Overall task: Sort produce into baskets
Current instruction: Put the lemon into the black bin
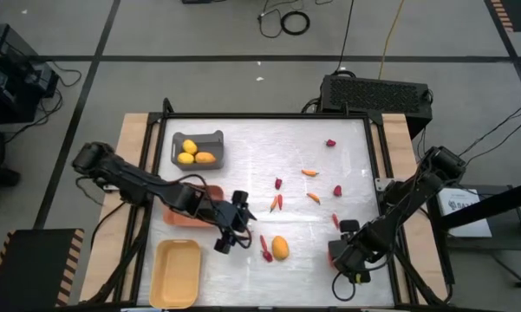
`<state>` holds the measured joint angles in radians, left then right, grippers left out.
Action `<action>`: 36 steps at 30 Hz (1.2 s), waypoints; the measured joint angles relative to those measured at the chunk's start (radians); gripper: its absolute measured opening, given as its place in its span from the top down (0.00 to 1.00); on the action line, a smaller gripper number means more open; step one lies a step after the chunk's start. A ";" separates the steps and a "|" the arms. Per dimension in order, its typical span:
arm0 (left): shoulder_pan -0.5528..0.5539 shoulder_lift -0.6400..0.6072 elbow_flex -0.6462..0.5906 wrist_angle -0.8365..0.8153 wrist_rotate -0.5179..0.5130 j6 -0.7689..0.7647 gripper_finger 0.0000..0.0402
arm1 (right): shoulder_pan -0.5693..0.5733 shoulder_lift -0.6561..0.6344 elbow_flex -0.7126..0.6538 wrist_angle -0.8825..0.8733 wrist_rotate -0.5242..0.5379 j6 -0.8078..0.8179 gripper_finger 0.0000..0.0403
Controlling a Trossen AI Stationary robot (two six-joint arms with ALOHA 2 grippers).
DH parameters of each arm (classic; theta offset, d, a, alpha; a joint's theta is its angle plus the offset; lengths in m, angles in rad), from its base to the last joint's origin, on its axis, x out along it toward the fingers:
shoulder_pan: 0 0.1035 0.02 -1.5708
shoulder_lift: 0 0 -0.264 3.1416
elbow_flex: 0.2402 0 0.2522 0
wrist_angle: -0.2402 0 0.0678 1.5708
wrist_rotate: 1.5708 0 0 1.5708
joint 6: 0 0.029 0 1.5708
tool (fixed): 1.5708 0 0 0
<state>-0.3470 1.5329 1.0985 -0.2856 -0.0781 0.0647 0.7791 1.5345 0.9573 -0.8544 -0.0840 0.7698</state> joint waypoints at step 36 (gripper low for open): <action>0.239 -0.570 -0.472 0.134 -0.147 -0.061 0.27 | -0.471 0.021 0.181 0.644 0.557 -0.726 0.57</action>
<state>-0.1078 0.9629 0.6270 -0.1520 -0.2254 0.0038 0.3081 1.5552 1.1382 -0.2104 0.4727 0.0436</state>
